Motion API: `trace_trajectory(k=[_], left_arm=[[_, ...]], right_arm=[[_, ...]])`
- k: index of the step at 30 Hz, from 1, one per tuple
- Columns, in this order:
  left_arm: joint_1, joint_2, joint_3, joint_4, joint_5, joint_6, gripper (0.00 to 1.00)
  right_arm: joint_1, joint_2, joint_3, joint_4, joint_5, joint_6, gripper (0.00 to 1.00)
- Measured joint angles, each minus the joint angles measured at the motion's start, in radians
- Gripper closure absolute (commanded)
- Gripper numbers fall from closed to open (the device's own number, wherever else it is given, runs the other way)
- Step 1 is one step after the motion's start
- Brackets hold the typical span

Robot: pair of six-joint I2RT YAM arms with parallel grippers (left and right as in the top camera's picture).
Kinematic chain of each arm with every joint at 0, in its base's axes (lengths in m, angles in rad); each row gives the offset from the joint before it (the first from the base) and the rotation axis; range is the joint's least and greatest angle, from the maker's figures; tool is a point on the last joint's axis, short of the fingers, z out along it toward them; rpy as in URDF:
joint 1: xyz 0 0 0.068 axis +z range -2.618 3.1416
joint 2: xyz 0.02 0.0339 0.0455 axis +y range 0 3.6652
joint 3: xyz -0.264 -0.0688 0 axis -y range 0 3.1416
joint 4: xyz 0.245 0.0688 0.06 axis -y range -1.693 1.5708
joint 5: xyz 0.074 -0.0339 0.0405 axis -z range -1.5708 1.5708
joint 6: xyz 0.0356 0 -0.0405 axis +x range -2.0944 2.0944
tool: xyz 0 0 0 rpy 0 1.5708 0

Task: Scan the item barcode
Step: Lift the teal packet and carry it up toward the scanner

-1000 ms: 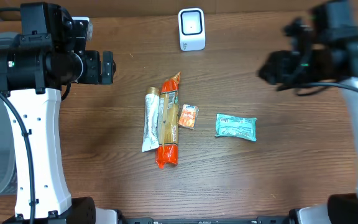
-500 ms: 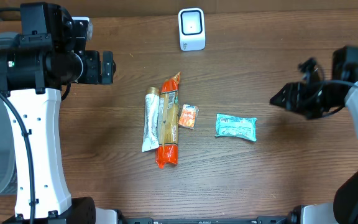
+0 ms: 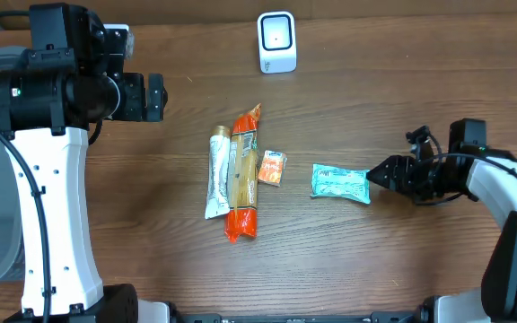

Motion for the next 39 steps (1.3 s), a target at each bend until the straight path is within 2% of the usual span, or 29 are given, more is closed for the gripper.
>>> trace_trajectory(k=[6, 9, 10, 12, 14, 20, 24, 30, 35, 39], left_arm=[[0.000, 0.000, 0.000, 0.000, 0.000, 0.000, 0.00], [0.000, 0.000, 0.000, 0.000, 0.000, 0.000, 0.00], [0.000, 0.000, 0.000, 0.000, 0.000, 0.000, 0.00], [0.000, 0.000, 0.000, 0.000, 0.000, 0.000, 0.00], [0.000, 0.000, 0.000, 0.000, 0.000, 0.000, 0.00], [0.000, 0.000, 0.000, 0.000, 0.000, 0.000, 0.00], [0.000, 0.000, 0.000, 0.000, 0.000, 0.000, 0.01], [0.000, 0.000, 0.000, 0.000, 0.000, 0.000, 0.00], [0.000, 0.000, 0.000, 0.000, 0.000, 0.000, 0.00], [0.000, 0.000, 0.000, 0.000, 0.000, 0.000, 0.00]], right_arm=[[0.037, 0.104, -0.032, 0.114, -0.045, 0.030, 0.30], [0.056, 0.140, -0.032, 0.158, -0.107, 0.035, 0.36], [0.064, 0.150, -0.032, 0.167, -0.122, 0.036, 0.39], [0.081, 0.169, -0.032, 0.177, -0.147, 0.039, 0.52], [0.098, 0.186, -0.032, 0.182, -0.151, 0.039, 0.71], [0.112, 0.204, -0.035, 0.193, -0.155, 0.093, 0.95], [0.112, 0.204, -0.028, 0.178, -0.161, 0.130, 0.96], [0.114, 0.174, 0.103, -0.030, -0.158, 0.128, 0.96], [0.146, 0.005, 0.246, -0.166, -0.171, 0.086, 0.97], [0.181, -0.168, 0.338, -0.202, -0.190, 0.072, 0.96]])
